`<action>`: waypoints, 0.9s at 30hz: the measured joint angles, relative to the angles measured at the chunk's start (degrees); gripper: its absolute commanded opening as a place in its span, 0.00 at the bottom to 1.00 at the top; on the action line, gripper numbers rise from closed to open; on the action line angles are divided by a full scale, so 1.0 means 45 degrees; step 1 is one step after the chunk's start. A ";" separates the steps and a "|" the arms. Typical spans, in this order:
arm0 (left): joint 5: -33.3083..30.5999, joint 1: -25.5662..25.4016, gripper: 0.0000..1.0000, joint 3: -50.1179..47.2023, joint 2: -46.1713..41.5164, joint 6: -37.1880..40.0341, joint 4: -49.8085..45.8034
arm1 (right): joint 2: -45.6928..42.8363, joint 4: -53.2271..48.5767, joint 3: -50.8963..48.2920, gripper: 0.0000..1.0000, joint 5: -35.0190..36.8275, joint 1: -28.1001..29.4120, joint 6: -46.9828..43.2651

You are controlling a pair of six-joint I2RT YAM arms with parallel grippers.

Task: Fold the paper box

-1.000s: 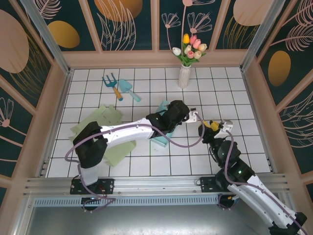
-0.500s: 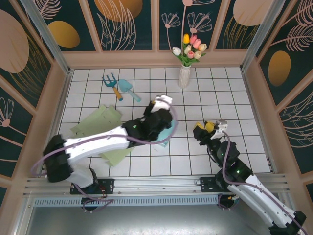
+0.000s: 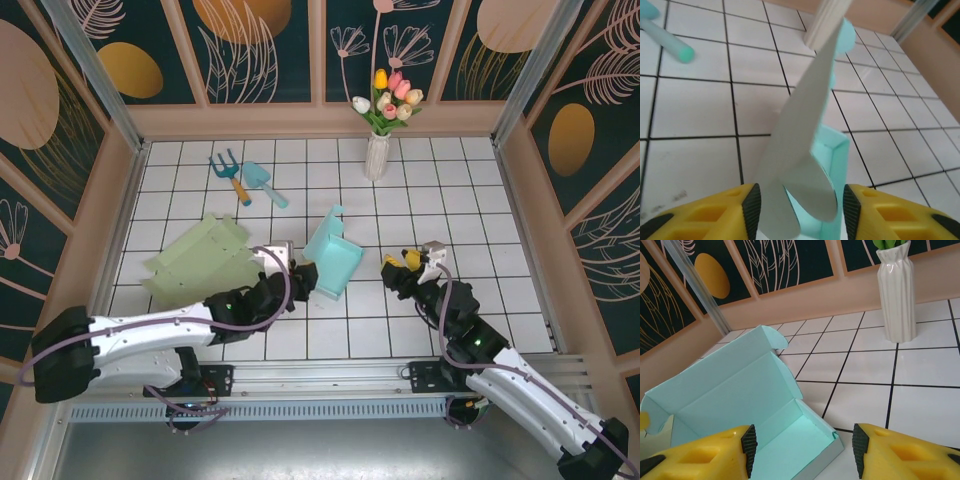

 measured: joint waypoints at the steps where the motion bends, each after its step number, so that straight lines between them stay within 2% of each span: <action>1: -0.0107 -0.0248 0.55 -0.0049 0.0296 -0.0102 0.0151 | 0.0000 0.0015 0.0000 0.57 0.0000 0.0000 0.0000; 4: -0.0627 -0.0782 0.62 -0.0083 0.1093 -0.0476 0.0534 | 0.0015 0.0063 0.0000 0.57 -0.0010 0.0000 -0.0005; 7: -0.1389 -0.0903 0.65 -0.0078 0.1821 -0.1001 0.0588 | 0.0049 0.0078 0.0000 0.57 -0.0039 0.0000 -0.0039; 14: -0.3215 -0.0899 0.63 -0.0010 0.2608 -0.1807 0.0034 | 0.0068 0.0078 -0.0005 0.57 -0.0039 0.0000 -0.0044; 18: -0.3619 -0.0831 0.60 0.0413 0.3021 -0.1812 -0.0049 | 0.0068 0.0078 0.0000 0.57 -0.0044 0.0000 -0.0044; 21: -0.3628 -0.0495 0.55 0.0612 0.3351 -0.1778 -0.0034 | 0.0068 0.0078 0.0000 0.57 -0.0039 0.0000 -0.0044; 27: -0.3643 0.0015 0.27 0.0690 0.3740 -0.1253 0.0005 | 0.0068 0.0078 -0.0005 0.57 -0.0044 0.0000 -0.0044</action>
